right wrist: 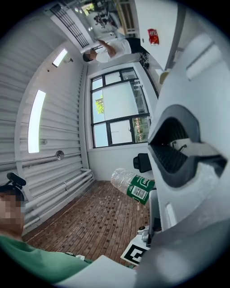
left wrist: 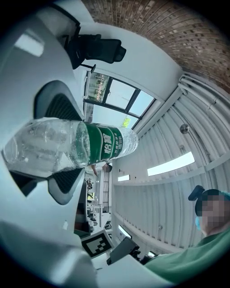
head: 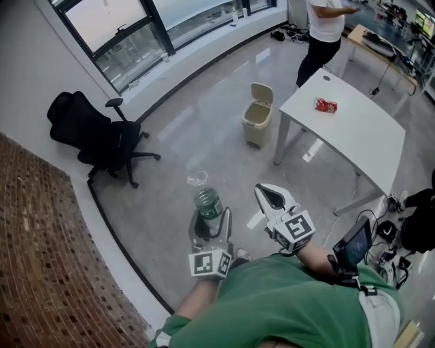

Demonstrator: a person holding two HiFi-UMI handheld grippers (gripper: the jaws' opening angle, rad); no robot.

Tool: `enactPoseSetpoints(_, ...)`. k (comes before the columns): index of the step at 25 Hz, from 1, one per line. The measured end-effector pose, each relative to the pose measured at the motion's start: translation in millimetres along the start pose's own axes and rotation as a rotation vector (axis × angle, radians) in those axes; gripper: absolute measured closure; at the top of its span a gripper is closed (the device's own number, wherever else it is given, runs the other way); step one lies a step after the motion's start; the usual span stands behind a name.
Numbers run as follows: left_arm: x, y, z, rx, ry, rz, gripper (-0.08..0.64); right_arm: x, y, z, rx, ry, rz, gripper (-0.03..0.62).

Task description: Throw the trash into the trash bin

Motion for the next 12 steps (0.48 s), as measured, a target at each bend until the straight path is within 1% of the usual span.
enactPoseSetpoints(3,-11,4,-10,0.009,0.066,-0.020,0.225,-5,2,1,-0.014,0.090,-0.005,0.589)
enactPoseSetpoints(6,-22,9,-12,0.011,0.125,-0.040,0.225,-4,4,4,-0.019,0.152,-0.006,0.589)
enactPoseSetpoints(9,-31,13,-3,0.016,0.182,-0.060,0.225,4,2,8,-0.001,0.185,-0.024,0.589)
enactPoseSetpoints(12,-42,13,4,0.022,0.223,-0.072,0.225,7,-1,15,-0.001,0.211,-0.023,0.589)
Point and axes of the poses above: the fingertips, and each gripper's own axes: x backward along the fingers, z to its right, y out of its underside, the point moved 5 cm from there along x, backward along the fingers, and after that the axes turned 4 degrees about x, right-handed, at the moved point
